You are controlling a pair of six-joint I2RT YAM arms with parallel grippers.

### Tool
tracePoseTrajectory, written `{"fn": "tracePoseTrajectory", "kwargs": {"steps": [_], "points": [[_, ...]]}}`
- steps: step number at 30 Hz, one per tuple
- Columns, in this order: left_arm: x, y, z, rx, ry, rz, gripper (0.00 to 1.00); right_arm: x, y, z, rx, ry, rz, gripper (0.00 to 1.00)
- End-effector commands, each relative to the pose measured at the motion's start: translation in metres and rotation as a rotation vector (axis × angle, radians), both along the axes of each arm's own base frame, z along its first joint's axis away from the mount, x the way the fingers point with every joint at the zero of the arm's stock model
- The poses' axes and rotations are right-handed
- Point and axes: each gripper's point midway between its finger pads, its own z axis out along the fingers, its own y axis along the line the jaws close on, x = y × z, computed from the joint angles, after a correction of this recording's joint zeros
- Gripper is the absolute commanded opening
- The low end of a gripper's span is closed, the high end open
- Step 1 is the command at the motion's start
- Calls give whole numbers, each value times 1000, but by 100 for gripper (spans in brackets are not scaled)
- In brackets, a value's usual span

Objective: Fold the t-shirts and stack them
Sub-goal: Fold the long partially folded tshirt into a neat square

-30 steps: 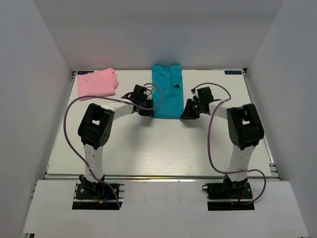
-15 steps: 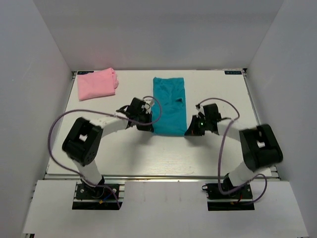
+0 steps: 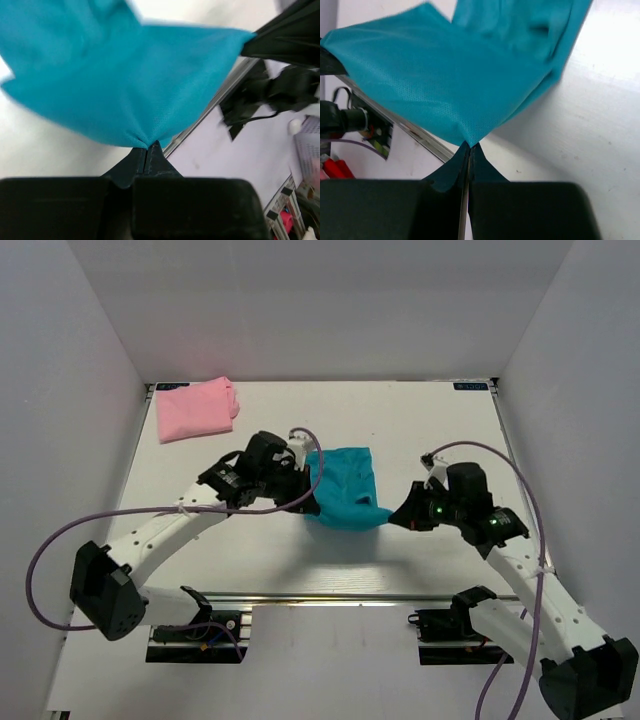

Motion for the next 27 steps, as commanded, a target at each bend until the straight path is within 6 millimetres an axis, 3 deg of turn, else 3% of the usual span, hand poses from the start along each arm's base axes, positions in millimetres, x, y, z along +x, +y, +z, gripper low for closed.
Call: {"fn": "tracePoseTrajectory", "kwargs": {"steps": [1, 2, 7, 12, 18, 22, 27], "points": [[-3, 1, 46, -51, -85, -17, 0, 6, -4, 36, -16, -71, -13, 0], [1, 0, 53, -57, -106, -8, 0, 12, -3, 54, 0, -115, -16, 0], [17, 2, 57, -49, -128, 59, 0, 30, 0, 81, 12, -206, -29, 0], [35, -1, 68, -80, -176, 107, 0, 45, 3, 72, -1, -162, -55, 0], [57, 1, 36, 8, -144, 179, 0, 62, 3, 64, -17, -148, -100, 0], [67, -6, 30, -2, -146, 185, 0, 70, 6, 68, -9, -152, -115, 0], [81, -19, 47, -66, -222, 174, 0, 78, 3, 66, -24, -157, -152, 0]]}}
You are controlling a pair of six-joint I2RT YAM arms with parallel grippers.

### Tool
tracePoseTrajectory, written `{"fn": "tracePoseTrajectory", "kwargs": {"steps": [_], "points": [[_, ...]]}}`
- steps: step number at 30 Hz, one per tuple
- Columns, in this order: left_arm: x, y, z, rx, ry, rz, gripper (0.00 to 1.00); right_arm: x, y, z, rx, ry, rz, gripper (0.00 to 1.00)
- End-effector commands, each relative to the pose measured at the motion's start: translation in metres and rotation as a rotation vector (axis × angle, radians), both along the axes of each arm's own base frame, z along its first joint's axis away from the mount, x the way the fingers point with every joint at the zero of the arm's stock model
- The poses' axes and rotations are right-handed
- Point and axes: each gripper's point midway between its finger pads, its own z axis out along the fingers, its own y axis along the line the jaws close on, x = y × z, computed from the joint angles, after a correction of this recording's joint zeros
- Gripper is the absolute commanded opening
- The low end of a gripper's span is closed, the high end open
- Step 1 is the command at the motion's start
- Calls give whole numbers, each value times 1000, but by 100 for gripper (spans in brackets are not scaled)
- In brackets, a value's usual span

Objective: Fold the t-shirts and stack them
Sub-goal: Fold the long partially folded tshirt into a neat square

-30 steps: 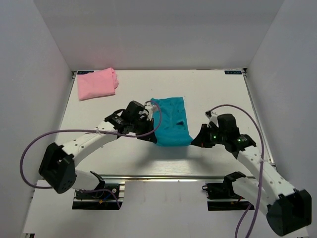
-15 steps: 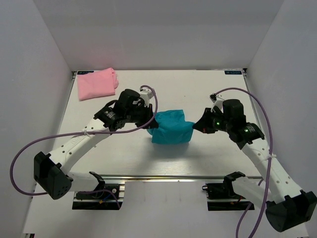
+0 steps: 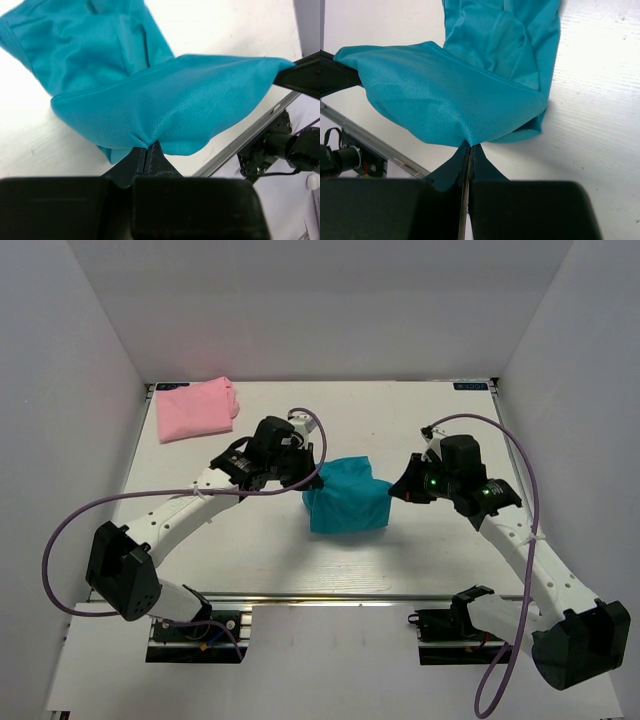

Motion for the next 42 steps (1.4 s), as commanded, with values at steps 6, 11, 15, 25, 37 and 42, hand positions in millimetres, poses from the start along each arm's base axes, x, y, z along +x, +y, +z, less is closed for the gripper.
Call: {"fn": "tracePoseTrajectory", "kwargs": {"steps": [6, 11, 15, 25, 37, 42], "points": [[36, -13, 16, -47, -88, 20, 0, 37, 6, 32, 29, -110, -55, 0], [49, -8, 3, -14, -66, 55, 0, 52, 11, 30, 29, -105, -55, 0], [54, 1, -2, -6, -51, 98, 0, 64, 10, 25, 4, -97, -74, 0], [88, 18, -19, 0, -51, 198, 0, 111, 14, 9, -12, -111, -141, 0], [145, 23, -47, -21, -59, 257, 0, 179, 25, -22, -37, -129, -190, 0], [165, 20, -56, -34, -60, 248, 2, 200, 35, -36, -23, -139, -175, 0]]}}
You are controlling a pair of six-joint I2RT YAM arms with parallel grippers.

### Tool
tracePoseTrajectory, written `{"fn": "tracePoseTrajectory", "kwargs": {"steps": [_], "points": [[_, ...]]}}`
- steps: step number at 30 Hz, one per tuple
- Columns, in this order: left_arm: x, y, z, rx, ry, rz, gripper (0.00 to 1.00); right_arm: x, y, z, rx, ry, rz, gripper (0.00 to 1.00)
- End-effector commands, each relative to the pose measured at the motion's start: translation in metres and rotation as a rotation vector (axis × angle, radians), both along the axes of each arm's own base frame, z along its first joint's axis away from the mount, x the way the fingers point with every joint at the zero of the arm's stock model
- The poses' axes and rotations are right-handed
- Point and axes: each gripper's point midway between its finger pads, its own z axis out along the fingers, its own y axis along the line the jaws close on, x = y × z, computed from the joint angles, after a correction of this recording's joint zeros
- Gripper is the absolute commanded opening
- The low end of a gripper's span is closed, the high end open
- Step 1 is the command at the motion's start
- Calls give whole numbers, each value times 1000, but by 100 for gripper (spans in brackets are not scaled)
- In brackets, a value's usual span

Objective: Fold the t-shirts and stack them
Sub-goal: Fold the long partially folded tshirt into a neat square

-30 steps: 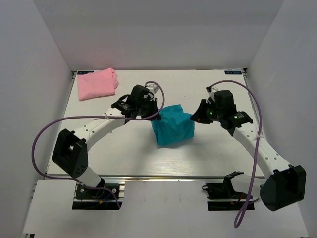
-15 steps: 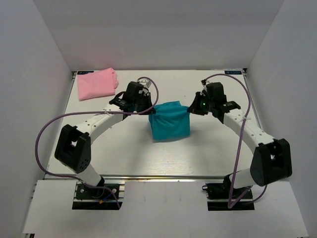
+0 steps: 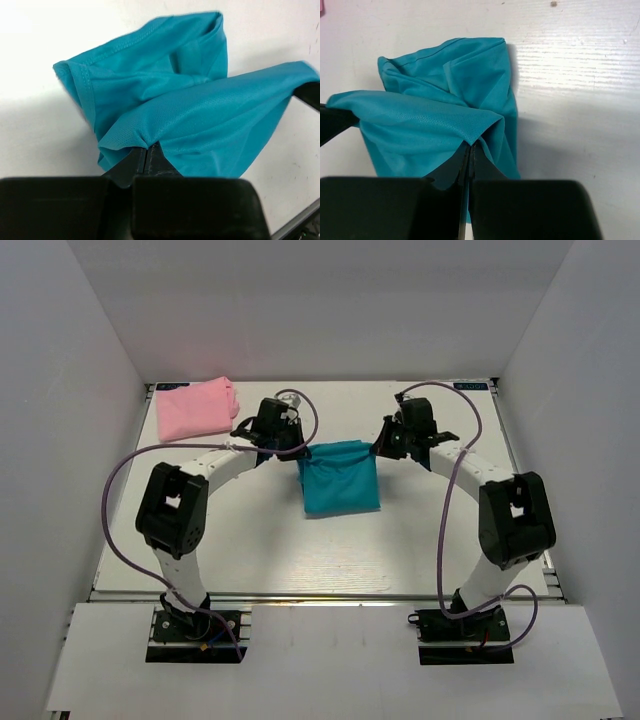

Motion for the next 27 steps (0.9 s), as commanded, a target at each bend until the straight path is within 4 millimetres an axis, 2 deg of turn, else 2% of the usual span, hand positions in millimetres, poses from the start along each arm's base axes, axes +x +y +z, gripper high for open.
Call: {"fn": "tracePoseTrajectory", "kwargs": {"steps": [1, 2, 3, 4, 5, 6, 7, 8, 9, 10, 11, 12, 13, 14, 15, 16, 18, 19, 20, 21, 22, 23, 25, 26, 27], "points": [[28, -5, 26, -44, -91, -8, 4, 35, 6, 23, 29, -119, -14, 0], [30, -7, 27, -51, -91, -15, 13, 38, 6, 20, 30, -111, -18, 0], [33, -3, 21, -46, -82, -6, 27, 41, 6, 22, 27, -117, -22, 0], [35, -4, 21, -47, -83, -6, 45, 43, 7, 12, 22, -100, -21, 0], [42, -1, 21, -53, -99, 5, 73, 52, 7, 17, 34, -133, -30, 0], [45, -2, 24, -59, -113, 5, 87, 59, 8, 21, 43, -163, -33, 0], [54, 3, 29, -57, -149, 33, 99, 65, 10, 10, 43, -153, -34, 3], [58, 9, 23, -52, -140, 47, 100, 77, 15, 20, 65, -199, -31, 11], [69, 14, 27, -48, -167, 74, 100, 84, 16, 21, 73, -211, -32, 14], [86, 17, 43, -54, -201, 110, 100, 105, 21, 24, 81, -241, -38, 22], [99, 25, 31, -23, -186, 148, 100, 112, 20, 22, 81, -239, -45, 30], [114, 30, 47, -26, -197, 165, 100, 118, 22, 13, 81, -220, -38, 36], [121, 33, 47, -13, -197, 166, 100, 121, 26, 15, 94, -184, -11, 51], [124, 28, 49, -21, -190, 137, 100, 128, 27, 27, 105, -207, 7, 59], [128, 32, 50, -19, -186, 146, 100, 128, 30, 29, 109, -209, 25, 67], [128, 30, 55, -14, -200, 120, 100, 124, 30, 41, 126, -226, 41, 90], [123, 30, 53, -17, -194, 112, 100, 111, 29, 40, 127, -230, 57, 90], [121, 29, 56, -21, -209, 99, 100, 108, 24, 52, 127, -252, 46, 90], [115, 28, 68, -37, -222, 84, 100, 97, 23, 39, 120, -233, 59, 90], [108, 28, 65, -35, -220, 64, 100, 93, 22, 49, 123, -251, 68, 90], [104, 26, 71, -44, -246, 32, 100, 89, 20, 59, 120, -271, 71, 90], [96, 20, 85, -54, -270, 7, 100, 78, 23, 51, 120, -242, 104, 90], [81, 5, 92, -62, -294, -77, 100, 70, 22, 60, 132, -251, 119, 90], [79, -2, 97, -92, -305, -112, 100, 61, 28, 59, 151, -236, 157, 90], [67, -13, 96, -125, -300, -166, 100, 56, 28, 58, 157, -230, 164, 90]]}}
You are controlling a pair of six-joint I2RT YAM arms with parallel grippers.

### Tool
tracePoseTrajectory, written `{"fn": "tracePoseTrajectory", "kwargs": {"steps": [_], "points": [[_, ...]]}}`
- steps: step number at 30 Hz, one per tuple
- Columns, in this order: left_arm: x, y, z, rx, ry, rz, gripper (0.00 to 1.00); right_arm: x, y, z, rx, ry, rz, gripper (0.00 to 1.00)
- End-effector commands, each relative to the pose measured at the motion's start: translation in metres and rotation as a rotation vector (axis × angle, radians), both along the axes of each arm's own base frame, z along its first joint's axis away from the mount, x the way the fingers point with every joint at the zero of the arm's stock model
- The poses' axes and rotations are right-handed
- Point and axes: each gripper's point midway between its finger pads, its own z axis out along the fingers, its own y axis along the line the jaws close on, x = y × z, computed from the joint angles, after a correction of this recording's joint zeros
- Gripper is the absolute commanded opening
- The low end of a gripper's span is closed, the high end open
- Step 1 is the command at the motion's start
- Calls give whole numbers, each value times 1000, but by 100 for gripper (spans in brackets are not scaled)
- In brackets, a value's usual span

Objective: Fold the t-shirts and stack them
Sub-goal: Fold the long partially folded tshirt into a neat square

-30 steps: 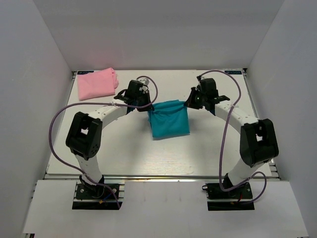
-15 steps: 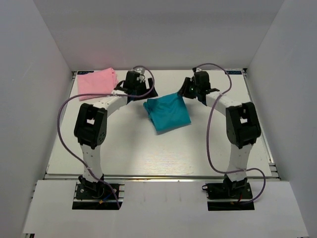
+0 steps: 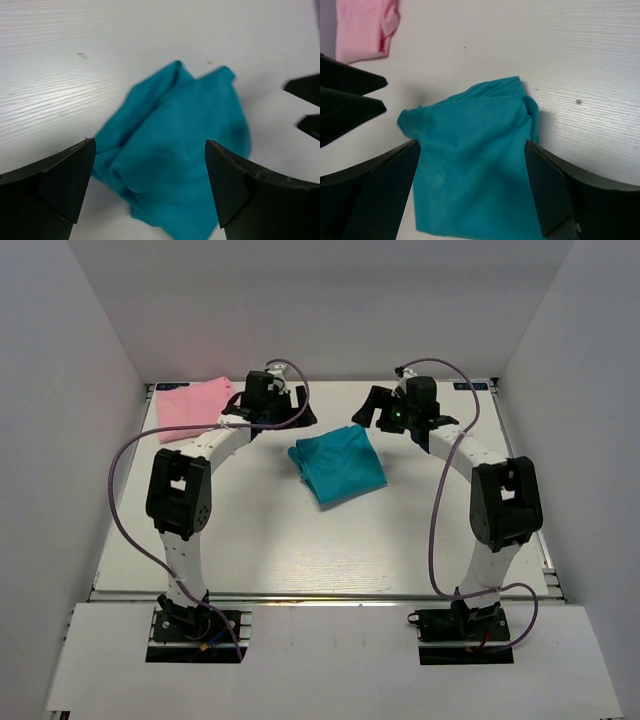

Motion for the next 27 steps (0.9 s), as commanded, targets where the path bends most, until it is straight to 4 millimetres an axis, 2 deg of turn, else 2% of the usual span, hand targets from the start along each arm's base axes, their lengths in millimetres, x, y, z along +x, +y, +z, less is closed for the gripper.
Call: {"fn": "tracePoseTrajectory", "kwargs": {"steps": [1, 3, 5, 6, 8, 9, 10, 11, 12, 13, 14, 15, 16, 18, 19, 21, 22, 24, 25, 27], "points": [[-31, -42, 69, -130, -155, -243, 100, -17, 8, 24, 38, -57, 86, 90], [-36, -47, 66, -135, -140, -249, 100, -19, 10, 25, 46, -56, 102, 90], [-42, -61, 55, -143, -119, -288, 100, -18, 10, 20, 47, -46, 102, 90], [-46, -64, 56, -158, -113, -316, 100, -16, 12, 24, 57, -51, 107, 90], [-51, -75, 37, -160, -87, -344, 100, -14, 13, 16, 66, -31, 110, 90], [-57, -78, 36, -179, -81, -378, 100, -16, 19, 21, 95, -41, 147, 90], [-60, -79, 27, -184, -67, -389, 100, -14, 20, 19, 104, -35, 152, 90], [-62, -73, 13, -185, -41, -373, 100, -14, 25, 15, 123, -18, 162, 90], [-63, -67, 6, -196, -20, -360, 100, -16, 32, 20, 158, -30, 204, 90], [-64, -62, -2, -199, -3, -345, 100, -16, 39, 11, 182, -15, 240, 90], [-71, -54, -20, -197, 34, -336, 100, -14, 44, 14, 206, -18, 250, 90], [-69, -48, -29, -170, 30, -310, 100, -16, 47, 14, 233, -2, 275, 90], [-72, -43, -41, -145, 45, -292, 100, -15, 52, 2, 248, 23, 305, 90], [-68, -38, -47, -114, 40, -263, 100, -16, 58, -3, 280, 45, 331, 90], [-67, -30, -59, -103, 62, -241, 100, -14, 60, -18, 291, 58, 351, 90], [-66, -25, -78, -100, 105, -222, 100, -11, 65, -22, 316, 79, 353, 90], [-64, -21, -83, -105, 124, -206, 100, -6, 68, -40, 329, 106, 362, 90], [-66, -20, -95, -121, 156, -208, 100, 3, 70, -44, 341, 115, 338, 90], [-66, -20, -95, -121, 156, -208, 100, 9, 70, -68, 332, 147, 310, 90], [-67, -12, -103, -112, 168, -188, 100, 21, 69, -74, 340, 161, 264, 90]]}}
